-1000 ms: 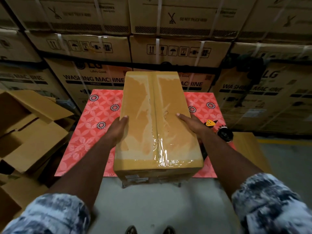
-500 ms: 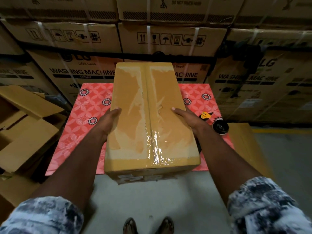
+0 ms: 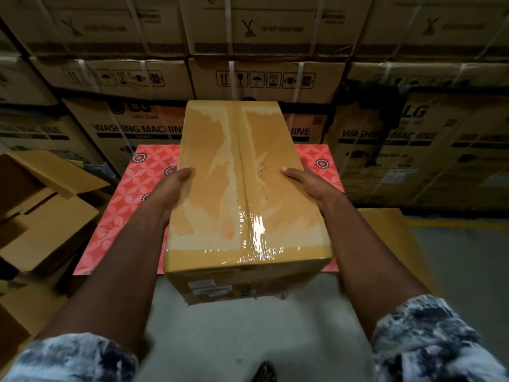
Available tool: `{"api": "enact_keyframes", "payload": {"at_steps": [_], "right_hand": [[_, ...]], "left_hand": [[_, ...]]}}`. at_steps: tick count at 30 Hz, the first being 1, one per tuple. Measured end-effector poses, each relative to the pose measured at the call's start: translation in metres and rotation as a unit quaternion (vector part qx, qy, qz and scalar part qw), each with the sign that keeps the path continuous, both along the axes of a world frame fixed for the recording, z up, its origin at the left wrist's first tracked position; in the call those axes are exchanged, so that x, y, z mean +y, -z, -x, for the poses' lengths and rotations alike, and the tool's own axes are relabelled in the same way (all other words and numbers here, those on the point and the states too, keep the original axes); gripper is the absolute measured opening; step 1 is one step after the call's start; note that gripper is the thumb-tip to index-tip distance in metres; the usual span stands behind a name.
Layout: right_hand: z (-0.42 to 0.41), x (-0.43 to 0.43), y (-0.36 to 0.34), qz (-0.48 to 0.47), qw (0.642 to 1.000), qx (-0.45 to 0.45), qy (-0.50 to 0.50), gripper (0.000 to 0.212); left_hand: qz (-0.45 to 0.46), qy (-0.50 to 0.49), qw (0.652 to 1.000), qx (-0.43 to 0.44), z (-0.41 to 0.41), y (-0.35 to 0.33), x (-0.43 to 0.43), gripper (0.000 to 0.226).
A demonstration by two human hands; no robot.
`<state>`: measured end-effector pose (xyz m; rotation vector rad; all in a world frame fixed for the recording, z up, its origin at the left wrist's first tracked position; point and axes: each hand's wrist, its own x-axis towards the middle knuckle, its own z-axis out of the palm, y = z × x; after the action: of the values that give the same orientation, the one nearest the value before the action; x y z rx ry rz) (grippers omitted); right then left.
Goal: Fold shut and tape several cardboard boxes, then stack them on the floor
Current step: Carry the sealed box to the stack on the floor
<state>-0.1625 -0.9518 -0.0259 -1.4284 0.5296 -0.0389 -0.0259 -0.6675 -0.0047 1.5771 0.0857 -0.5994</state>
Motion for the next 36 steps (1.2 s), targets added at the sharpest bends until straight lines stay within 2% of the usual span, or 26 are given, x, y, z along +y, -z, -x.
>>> {"api": "enact_keyframes", "payload": {"at_steps": [2, 6, 8, 14, 20, 24, 30, 36], "right_hand": [[0.012, -0.005, -0.008, 0.006, 1.000, -0.009, 0.003, 0.028], [0.036, -0.019, -0.025, 0.013, 1.000, -0.012, 0.004, 0.017], [0.046, -0.027, -0.030, 0.016, 1.000, -0.019, 0.009, 0.014], [0.085, -0.045, -0.041, 0.033, 0.999, -0.019, 0.010, 0.015], [0.149, -0.068, -0.046, 0.041, 0.999, -0.008, 0.018, 0.041], [0.191, -0.089, -0.045, 0.062, 0.998, -0.003, 0.012, 0.043], [0.245, -0.131, -0.042, 0.054, 0.998, -0.009, 0.032, 0.046], [0.321, -0.210, -0.029, 0.053, 0.996, -0.002, 0.077, 0.048]], "left_hand": [[0.005, 0.002, 1.000, -0.001, 0.011, -0.008, -0.003, 0.024], [0.005, 0.004, 1.000, -0.024, 0.031, -0.023, -0.014, 0.030], [0.014, 0.003, 0.999, -0.029, 0.042, -0.027, -0.021, 0.027], [0.031, 0.009, 0.999, -0.035, 0.090, -0.029, -0.038, 0.022], [0.040, 0.023, 0.998, -0.049, 0.148, -0.025, -0.062, 0.033], [0.045, 0.024, 0.997, -0.052, 0.192, -0.023, -0.083, 0.021], [0.047, 0.031, 0.997, -0.052, 0.237, -0.027, -0.125, 0.022], [0.062, 0.053, 0.994, -0.070, 0.301, -0.024, -0.214, 0.024]]}}
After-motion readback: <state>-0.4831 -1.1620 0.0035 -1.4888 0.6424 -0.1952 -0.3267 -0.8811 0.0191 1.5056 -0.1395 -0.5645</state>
